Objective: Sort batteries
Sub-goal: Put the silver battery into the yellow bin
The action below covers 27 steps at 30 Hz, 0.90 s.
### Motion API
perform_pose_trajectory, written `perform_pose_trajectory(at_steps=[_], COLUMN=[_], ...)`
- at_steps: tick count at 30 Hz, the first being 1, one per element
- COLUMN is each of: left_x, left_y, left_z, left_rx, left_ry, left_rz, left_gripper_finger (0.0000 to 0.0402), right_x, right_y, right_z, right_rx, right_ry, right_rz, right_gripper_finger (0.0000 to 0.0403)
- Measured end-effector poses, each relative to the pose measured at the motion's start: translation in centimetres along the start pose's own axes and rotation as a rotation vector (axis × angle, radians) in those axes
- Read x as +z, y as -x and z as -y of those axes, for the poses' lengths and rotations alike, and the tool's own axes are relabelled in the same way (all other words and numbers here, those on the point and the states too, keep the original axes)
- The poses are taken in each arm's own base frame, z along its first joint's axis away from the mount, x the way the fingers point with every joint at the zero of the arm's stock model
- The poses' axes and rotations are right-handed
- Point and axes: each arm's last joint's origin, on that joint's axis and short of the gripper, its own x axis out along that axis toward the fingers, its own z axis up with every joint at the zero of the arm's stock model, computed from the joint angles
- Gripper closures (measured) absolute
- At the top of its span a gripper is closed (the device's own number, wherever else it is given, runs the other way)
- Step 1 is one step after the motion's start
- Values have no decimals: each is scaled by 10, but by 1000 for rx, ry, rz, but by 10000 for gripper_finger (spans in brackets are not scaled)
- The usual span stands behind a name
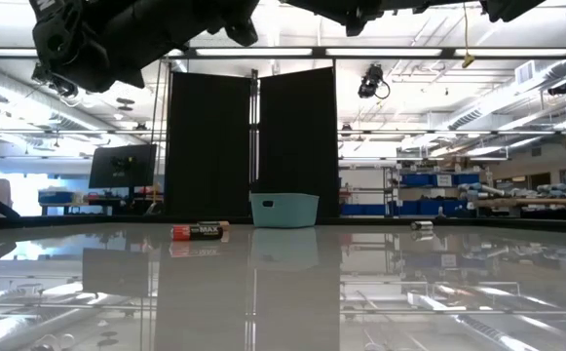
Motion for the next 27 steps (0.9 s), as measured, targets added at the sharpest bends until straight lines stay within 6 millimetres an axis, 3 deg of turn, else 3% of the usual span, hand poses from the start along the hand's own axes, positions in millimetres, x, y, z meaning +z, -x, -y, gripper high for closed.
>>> perform_pose_trajectory(at_steps=[10,18,27], left_x=[0,-1,0], left_y=[0,0,0], left_z=[1,3,1], left_rx=[-19,-24,-2], left_ry=[-27,-35,-38], left_rz=[5,-8,-42], left_gripper_finger=[342,343,343], right_x=[0,-1,-10], right_y=[0,0,-1], right_z=[0,0,4], right_rx=[-1,2,-73], right_ry=[-6,-5,10], right_rz=[-1,-10,-102], right_gripper_finger=[344,341,260])
